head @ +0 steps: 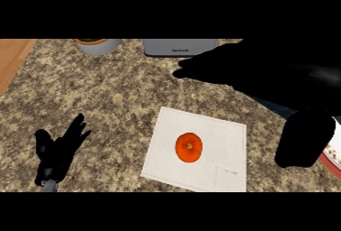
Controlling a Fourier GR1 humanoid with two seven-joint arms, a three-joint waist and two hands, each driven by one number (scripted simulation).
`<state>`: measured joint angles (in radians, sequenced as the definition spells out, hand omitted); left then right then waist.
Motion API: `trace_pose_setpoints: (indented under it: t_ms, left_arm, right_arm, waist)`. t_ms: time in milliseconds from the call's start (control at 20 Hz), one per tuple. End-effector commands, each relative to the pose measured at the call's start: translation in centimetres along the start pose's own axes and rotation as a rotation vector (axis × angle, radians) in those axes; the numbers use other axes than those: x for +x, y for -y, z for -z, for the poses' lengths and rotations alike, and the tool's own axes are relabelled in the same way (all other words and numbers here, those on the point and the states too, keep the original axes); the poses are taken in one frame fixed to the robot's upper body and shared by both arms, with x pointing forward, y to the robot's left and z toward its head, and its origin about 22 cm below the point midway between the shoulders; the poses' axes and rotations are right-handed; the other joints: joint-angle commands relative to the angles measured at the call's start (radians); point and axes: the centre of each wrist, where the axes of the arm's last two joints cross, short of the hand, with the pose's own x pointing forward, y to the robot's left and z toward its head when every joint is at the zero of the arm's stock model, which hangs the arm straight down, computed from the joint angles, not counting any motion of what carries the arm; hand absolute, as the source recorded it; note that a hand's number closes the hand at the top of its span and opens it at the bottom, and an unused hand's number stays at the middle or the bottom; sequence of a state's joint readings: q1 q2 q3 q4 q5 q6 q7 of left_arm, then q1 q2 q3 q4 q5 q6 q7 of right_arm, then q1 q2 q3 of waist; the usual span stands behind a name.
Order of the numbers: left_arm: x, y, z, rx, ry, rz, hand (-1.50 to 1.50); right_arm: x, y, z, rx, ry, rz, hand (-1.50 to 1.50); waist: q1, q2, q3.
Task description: Pick the squash from the placemat and place it in the basket
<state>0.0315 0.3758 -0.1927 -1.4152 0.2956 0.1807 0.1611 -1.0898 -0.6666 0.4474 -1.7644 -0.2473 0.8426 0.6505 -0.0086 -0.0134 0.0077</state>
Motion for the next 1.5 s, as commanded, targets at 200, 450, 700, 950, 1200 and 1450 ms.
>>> trace_pose_setpoints:
  t_ms: [200, 450, 700, 950, 1200, 1450]
  left_arm:
    - [-2.6, -1.2, -1.4, 0.008, -0.166, 0.026, 0.0]
    - [-3.2, 0.4, -0.7, 0.003, -0.159, 0.014, 0.0]
    - [-3.0, 0.4, -0.5, 0.004, -0.16, 0.013, 0.0]
    - [-3.3, -0.1, -0.7, 0.013, -0.161, 0.023, 0.0]
    - [-4.1, 0.0, -1.8, -0.005, -0.16, 0.025, 0.0]
    - [-2.2, 1.7, -1.4, -0.003, -0.146, 0.032, 0.0]
  right_arm:
    - [-0.2, -2.2, 1.3, 0.036, 0.0, 0.045, -1.5]
    - [1.0, -4.4, 3.0, 0.029, 0.019, 0.076, -1.5]
    - [0.4, -7.6, 3.1, 0.012, 0.03, 0.094, -1.5]
    - [0.8, -9.9, 5.5, 0.065, -0.011, 0.034, -1.5]
    - [0.1, -11.6, 7.1, 0.08, -0.047, 0.041, -1.5]
    - [-1.2, -14.6, 7.4, 0.076, -0.031, 0.058, -1.5]
  waist:
    - [0.017, 0.014, -0.007]
    - [0.013, 0.015, -0.008]
    - [0.007, 0.016, -0.007]
    - [0.017, 0.018, -0.007]
    - [0.025, 0.019, -0.007]
    - [0.019, 0.017, -0.006]
